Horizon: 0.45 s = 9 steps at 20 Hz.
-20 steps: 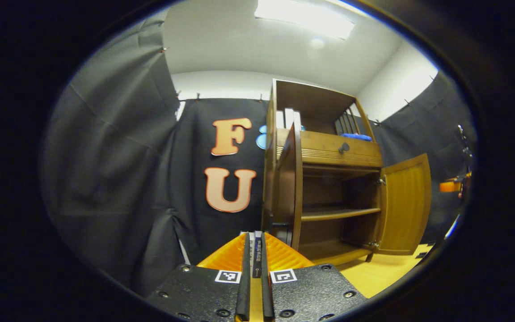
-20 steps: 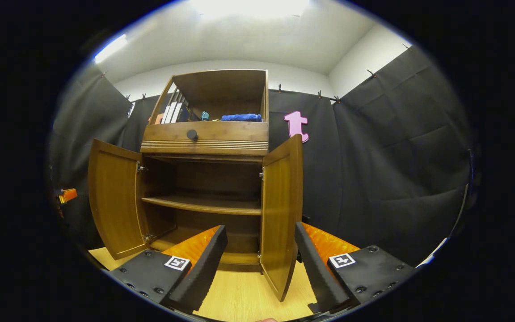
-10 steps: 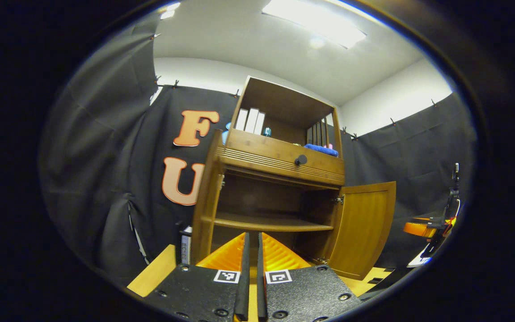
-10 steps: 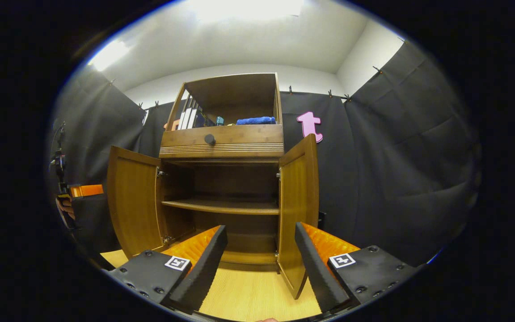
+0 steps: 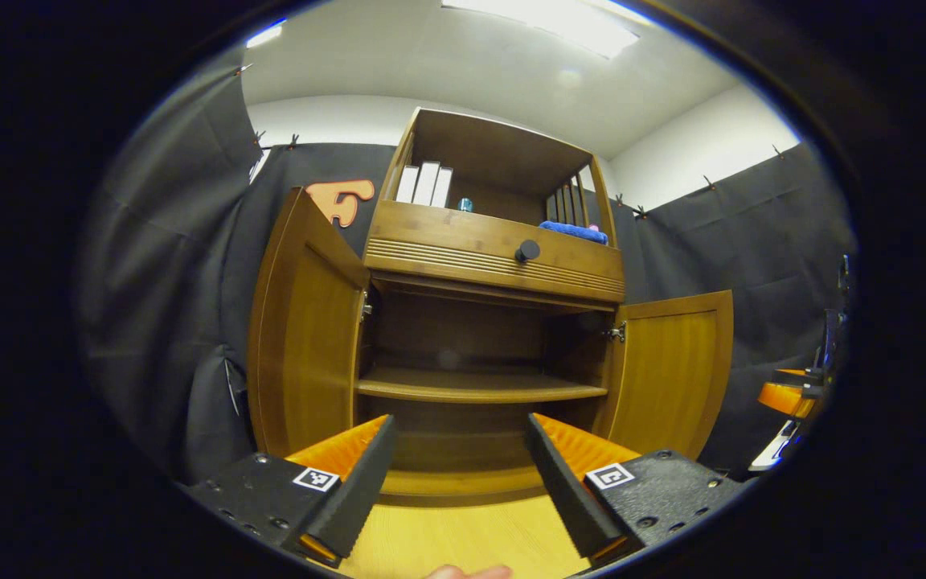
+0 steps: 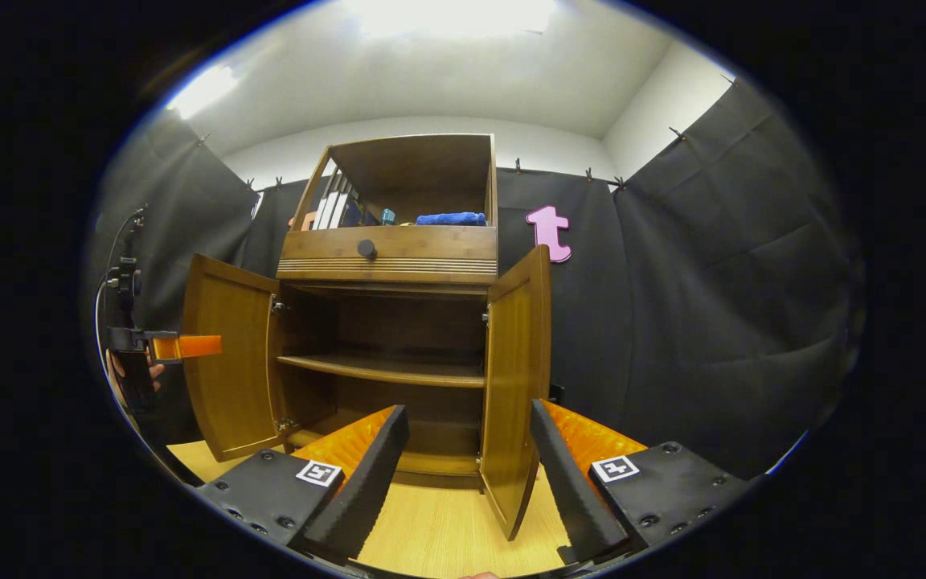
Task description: Open the right door of the double-door shoe cabinet with the right hand, and open the left door with the left hand.
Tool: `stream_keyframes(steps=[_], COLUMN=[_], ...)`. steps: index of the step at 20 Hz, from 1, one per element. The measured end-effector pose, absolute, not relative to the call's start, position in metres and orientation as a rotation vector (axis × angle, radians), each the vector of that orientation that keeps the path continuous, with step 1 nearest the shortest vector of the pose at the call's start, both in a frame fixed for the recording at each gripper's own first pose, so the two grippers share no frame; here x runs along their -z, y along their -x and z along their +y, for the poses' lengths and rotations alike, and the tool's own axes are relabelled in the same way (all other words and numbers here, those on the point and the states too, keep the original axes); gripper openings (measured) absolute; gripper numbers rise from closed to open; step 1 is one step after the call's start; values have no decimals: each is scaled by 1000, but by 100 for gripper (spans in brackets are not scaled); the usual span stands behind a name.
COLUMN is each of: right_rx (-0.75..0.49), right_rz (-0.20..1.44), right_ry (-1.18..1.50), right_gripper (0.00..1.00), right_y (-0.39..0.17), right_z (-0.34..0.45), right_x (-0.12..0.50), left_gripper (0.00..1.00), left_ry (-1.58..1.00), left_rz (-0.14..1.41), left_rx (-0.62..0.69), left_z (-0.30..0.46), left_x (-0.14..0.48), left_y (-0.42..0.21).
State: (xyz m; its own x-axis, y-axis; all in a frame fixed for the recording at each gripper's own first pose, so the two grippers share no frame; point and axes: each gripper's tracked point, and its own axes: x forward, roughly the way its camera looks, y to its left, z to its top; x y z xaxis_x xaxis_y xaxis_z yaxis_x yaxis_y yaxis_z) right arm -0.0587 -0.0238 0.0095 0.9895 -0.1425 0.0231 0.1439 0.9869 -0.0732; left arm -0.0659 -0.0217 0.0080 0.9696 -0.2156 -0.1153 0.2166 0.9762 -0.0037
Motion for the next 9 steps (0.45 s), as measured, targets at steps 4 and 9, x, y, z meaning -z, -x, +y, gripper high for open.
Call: stream_keyframes(steps=[4, 9], right_rx=[158, 152], right_rz=[-31, -26], right_ry=[64, 54], right_gripper=[98, 98], right_y=[58, 54], right_z=[-30, -30], right_x=[-13, -12], left_gripper=[95, 92], left_ry=[-47, -42], left_rz=[78, 63], left_rx=[179, 162], left_z=[-13, -9], left_x=[-17, -20], left_y=[62, 64])
